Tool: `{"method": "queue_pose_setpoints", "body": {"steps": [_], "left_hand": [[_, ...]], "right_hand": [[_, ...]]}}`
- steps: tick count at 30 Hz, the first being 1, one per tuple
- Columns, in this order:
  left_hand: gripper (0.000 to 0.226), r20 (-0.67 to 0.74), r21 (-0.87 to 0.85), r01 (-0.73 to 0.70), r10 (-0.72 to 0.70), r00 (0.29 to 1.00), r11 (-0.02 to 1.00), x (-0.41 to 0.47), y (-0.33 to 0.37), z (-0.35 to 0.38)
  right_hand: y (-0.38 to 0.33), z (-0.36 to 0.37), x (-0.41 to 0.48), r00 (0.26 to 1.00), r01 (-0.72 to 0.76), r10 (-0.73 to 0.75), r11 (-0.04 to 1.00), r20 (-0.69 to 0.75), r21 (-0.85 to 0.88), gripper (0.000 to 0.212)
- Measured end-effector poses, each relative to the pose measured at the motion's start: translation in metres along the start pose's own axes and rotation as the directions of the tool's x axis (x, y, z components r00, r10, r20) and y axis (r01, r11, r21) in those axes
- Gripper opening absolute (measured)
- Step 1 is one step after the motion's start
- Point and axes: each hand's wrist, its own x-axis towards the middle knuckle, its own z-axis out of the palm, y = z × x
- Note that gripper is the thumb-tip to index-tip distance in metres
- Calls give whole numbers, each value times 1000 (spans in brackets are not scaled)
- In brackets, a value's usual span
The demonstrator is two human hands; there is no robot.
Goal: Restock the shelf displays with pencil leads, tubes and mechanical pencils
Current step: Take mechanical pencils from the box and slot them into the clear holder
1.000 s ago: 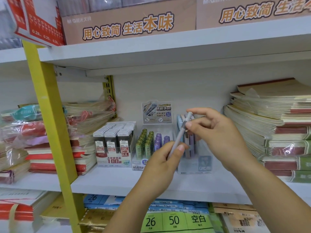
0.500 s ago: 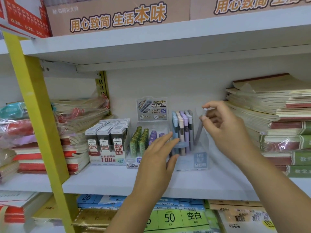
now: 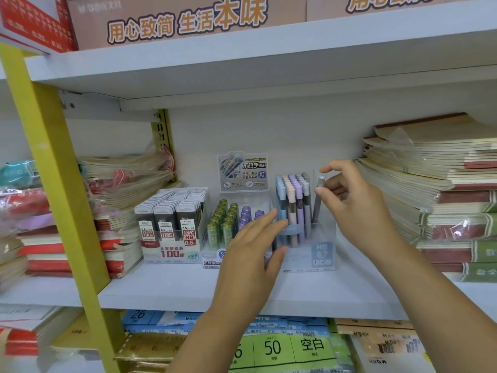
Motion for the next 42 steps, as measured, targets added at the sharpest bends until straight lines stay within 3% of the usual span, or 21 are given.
{"method": "queue_pose_setpoints", "body": {"steps": [11, 16, 19, 23, 26, 28, 31, 32, 34, 36, 37, 39, 42], "left_hand": [[49, -8, 1, -23, 23, 1000, 1000, 0, -1, -1], [49, -7, -10, -29, 29, 1000, 1000, -1, -1, -1], [50, -5, -25, -21, 21, 1000, 999, 0, -2, -1], [52, 36, -70, -13, 16, 999, 997, 1, -2, -3], [54, 42, -111, 7, -2, 999, 994, -6, 2, -12], [46, -62, -98, -28, 22, 998, 995, -18, 8, -21], [24, -221, -21, -201, 192, 956, 979, -52, 13, -32], [21, -188, -26, -242, 233, 954, 970, -69, 12, -31], [21, 25, -94, -216, 219, 975, 972, -118, 2, -21], [23, 343, -143, -26, 74, 936, 989, -175, -16, -1], [25, 489, -139, 104, -23, 872, 985, -204, -26, 12], [29, 685, -97, 362, -202, 700, 927, -259, -48, 41], [39, 825, 58, 629, -392, 407, 775, -318, -72, 87]], "right_hand": [[3, 8, 1, 999, -29, 28, 1000, -41, -8, 26], [13, 11, 5, 1000, -4, 5, 971, 6, -238, 36], [19, 14, 6, 994, -47, 76, 952, 83, -303, 37], [13, 12, 5, 970, -176, 188, 980, 154, -91, 40], [2, 3, -3, 981, -162, 163, 987, 103, -18, 42], [-12, -6, -12, 990, -138, 138, 990, 18, 39, 36], [-39, -26, -41, 998, -54, 59, 973, -19, 225, 26], [-46, -30, -58, 999, -36, 34, 963, 9, 266, 25], [-45, -30, -108, 988, -75, 33, 956, 149, 283, 21], [-28, -20, -172, 923, -210, 130, 959, 363, 189, 17], [-16, -13, -206, 847, -290, 209, 952, 489, 95, 18], [11, 3, -280, 590, -432, 410, 888, 695, -158, 19], [47, 26, -373, 261, -488, 633, 738, 728, -466, 31]]}}
